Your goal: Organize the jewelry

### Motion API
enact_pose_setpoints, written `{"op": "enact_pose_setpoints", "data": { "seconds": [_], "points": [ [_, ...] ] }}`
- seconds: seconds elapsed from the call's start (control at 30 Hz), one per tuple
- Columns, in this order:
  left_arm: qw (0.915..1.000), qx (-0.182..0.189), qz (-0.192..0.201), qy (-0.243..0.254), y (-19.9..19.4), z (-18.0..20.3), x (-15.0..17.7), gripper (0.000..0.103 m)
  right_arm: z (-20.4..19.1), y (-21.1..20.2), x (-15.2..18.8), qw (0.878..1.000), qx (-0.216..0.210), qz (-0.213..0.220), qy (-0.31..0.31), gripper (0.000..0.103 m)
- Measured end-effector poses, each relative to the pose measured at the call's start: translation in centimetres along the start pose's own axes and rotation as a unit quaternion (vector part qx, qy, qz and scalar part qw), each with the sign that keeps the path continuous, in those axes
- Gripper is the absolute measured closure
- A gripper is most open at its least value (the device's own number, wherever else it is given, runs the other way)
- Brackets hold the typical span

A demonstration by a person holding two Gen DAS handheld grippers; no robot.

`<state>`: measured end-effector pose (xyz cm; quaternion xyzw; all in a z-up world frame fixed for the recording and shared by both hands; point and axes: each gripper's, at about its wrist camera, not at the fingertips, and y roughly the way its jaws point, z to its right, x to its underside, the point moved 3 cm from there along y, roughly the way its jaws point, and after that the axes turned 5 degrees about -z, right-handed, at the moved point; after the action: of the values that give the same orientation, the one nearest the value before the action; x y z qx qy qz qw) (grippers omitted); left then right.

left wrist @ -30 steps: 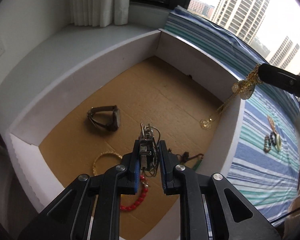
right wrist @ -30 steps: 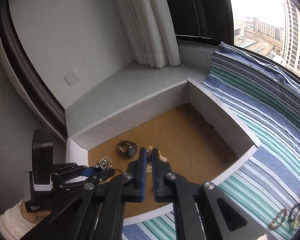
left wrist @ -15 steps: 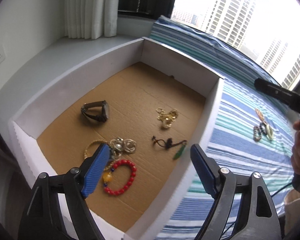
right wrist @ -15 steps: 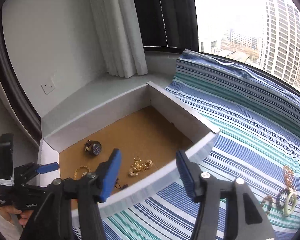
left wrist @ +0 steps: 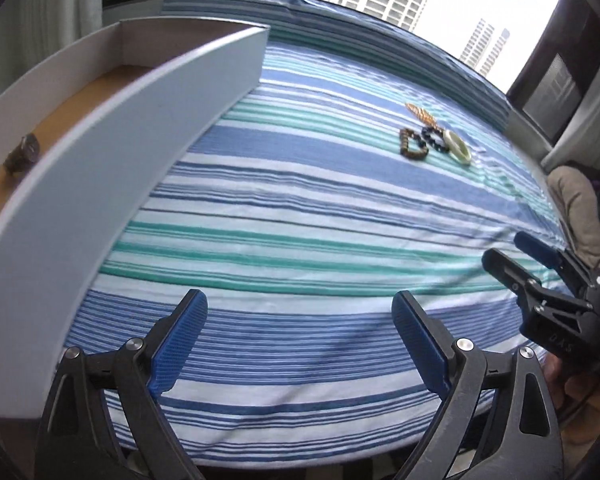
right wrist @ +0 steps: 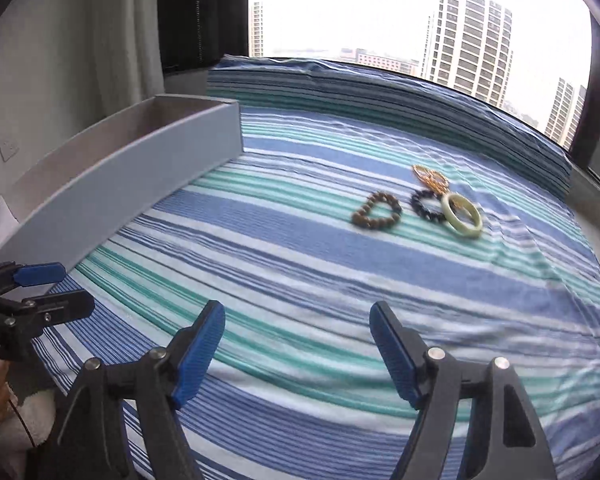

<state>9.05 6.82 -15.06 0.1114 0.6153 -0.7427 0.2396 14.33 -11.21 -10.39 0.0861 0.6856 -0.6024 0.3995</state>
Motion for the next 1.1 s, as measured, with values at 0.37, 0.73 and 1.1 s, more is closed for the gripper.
{"op": "enact_pose_setpoints", "data": {
  "seconds": [0.37, 0.73, 1.1],
  "points": [
    [0.9992, -0.007, -0.028, 0.029, 3.8, 3.9, 1.9, 0.009, 7.4, -0.4, 8.2, 0.993, 0.046, -0.027, 0.109, 0.027],
    [0.9953, -0.061, -0.007, 0.076, 5.7, 4.8, 2.4, 0.001, 5.8, -1.4, 8.8, 0.994, 0.038, -0.029, 0.098, 0.027],
    [0.9925, -0.077, -0.01, 0.094, 5.9, 5.3, 2.7, 0.0, 4.4, -3.6, 7.8, 0.995, 0.041, -0.015, 0.088, 0.027]
  ]
}}
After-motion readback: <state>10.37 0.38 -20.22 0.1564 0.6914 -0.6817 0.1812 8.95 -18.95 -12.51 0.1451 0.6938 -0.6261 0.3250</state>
